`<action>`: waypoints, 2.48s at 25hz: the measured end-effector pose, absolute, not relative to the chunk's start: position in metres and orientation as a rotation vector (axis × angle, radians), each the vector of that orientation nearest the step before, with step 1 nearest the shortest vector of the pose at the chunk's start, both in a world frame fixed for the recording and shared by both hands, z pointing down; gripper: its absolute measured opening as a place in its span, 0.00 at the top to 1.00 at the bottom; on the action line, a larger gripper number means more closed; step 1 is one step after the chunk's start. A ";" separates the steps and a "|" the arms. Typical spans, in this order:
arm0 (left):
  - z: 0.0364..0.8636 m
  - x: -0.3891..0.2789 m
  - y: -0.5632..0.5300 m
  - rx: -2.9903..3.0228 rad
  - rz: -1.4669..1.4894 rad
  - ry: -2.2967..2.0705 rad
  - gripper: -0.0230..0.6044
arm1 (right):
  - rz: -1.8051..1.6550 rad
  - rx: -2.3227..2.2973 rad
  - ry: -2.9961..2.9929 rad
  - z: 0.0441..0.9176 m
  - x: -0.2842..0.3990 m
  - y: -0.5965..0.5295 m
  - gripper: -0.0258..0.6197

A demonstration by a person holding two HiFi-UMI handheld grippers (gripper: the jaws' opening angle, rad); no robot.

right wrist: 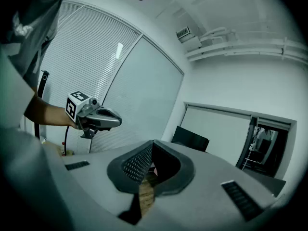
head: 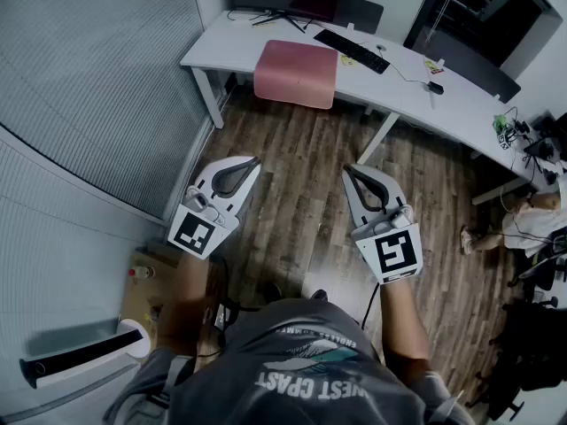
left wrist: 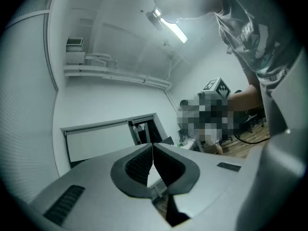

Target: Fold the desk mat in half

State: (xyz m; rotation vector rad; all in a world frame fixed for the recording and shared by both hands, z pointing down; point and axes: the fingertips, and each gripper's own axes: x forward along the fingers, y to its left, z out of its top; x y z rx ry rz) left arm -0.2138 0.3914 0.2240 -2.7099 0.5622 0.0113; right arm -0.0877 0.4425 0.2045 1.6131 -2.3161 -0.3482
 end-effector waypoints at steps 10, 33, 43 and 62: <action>0.229 -0.232 0.379 -2.733 0.030 0.551 0.93 | -0.332 1.633 -2.290 0.212 -0.102 0.433 0.92; 0.251 -0.203 0.299 -2.744 -0.069 0.604 0.93 | -0.243 1.611 -2.415 0.230 -0.066 0.332 0.92; 0.248 -0.169 0.252 -2.715 -0.091 0.701 0.93 | -0.254 1.516 -2.484 0.229 -0.029 0.271 0.92; 0.250 -0.107 0.186 -2.665 -0.142 0.868 0.93 | -0.259 1.385 -2.599 0.236 0.041 0.188 0.92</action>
